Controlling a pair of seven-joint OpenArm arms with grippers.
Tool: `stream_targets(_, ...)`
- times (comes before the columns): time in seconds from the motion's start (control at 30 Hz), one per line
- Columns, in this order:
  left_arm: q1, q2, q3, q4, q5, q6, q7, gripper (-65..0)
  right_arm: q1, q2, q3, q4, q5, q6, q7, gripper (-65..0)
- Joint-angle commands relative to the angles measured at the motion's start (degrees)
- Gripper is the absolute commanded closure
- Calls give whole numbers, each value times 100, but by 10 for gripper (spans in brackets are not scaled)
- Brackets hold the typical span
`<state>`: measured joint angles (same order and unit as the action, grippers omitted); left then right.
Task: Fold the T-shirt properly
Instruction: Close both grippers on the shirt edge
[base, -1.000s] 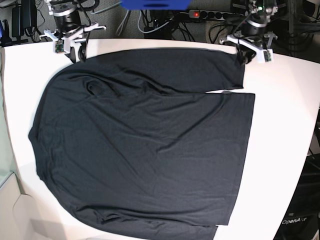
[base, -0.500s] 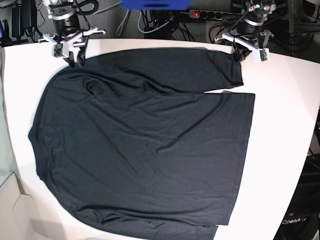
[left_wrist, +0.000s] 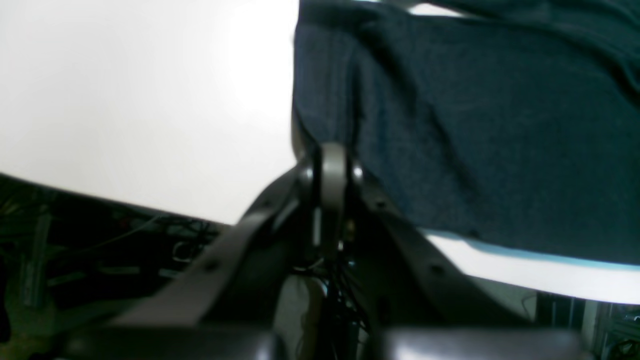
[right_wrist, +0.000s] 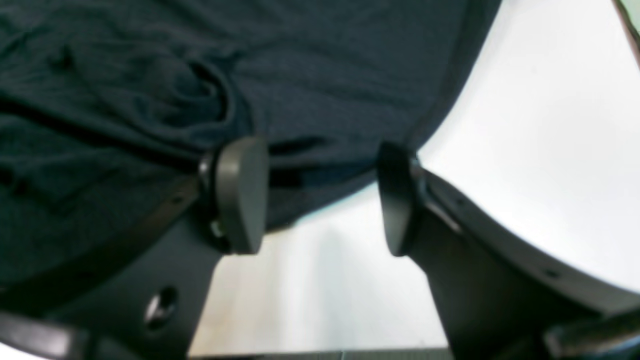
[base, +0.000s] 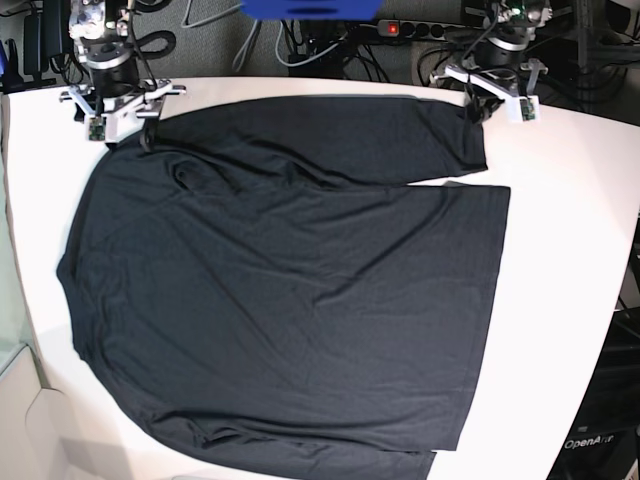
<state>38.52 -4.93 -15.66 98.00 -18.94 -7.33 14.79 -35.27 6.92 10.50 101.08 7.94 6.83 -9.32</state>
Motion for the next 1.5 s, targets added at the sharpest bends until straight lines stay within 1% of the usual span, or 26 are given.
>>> stream_targets(0.0,47,-39,-21,113,-18,-27,-120,0,6,34,35,59,36,16,101,-379)
stream_targets(0.1,47,-48,-21,113,-18,-27,-120,0,129,-37,35,-108,36,16,101,-383)
stream_targets(0.27,47,-48,-21,113,-18,-27,-120,0,357,-221,334,-556,36,16,101,-383)
stream_targets(0.43,47,-57,-21,113,-1,-27,-112,0,410,-248,519,-653,36,16,101,-383)
stream_targets(0.63,47,-57,-21,113,8,-27,-112,0,410,-257,528,-653,36,16,101,-382)
stream_targets(0.7,47,-57,-21,113,17,-27,-112,0,410,-353,519,-653,36,16,101,-382)
stream_targets(0.87,47,-57,-21,113,8,-18,-112,0,489,-459,510,-662,36,33,101,-381)
stream_targets(0.97,47,-57,-21,113,17,-18,-112,0,489,-485,510,-662,36,209,101,-381)
stream_targets(1.17,47,-57,-21,113,17,-10,-112,0,560,-494,510,-688,36,227,93,-378)
stream_targets(1.2,47,-57,-21,113,17,-10,-112,0,568,-494,510,-732,36,227,93,-372)
stream_targets(1.27,47,-57,-21,113,17,-10,-112,0,595,-494,510,-864,36,227,93,-335)
stream_targets(1.37,47,-57,-21,113,17,-1,-112,0,709,-485,510,-1092,36,244,93,-239)
stream_targets(1.47,47,-57,-21,121,8,-1,-112,0,788,-485,528,-1251,36,244,93,-106)
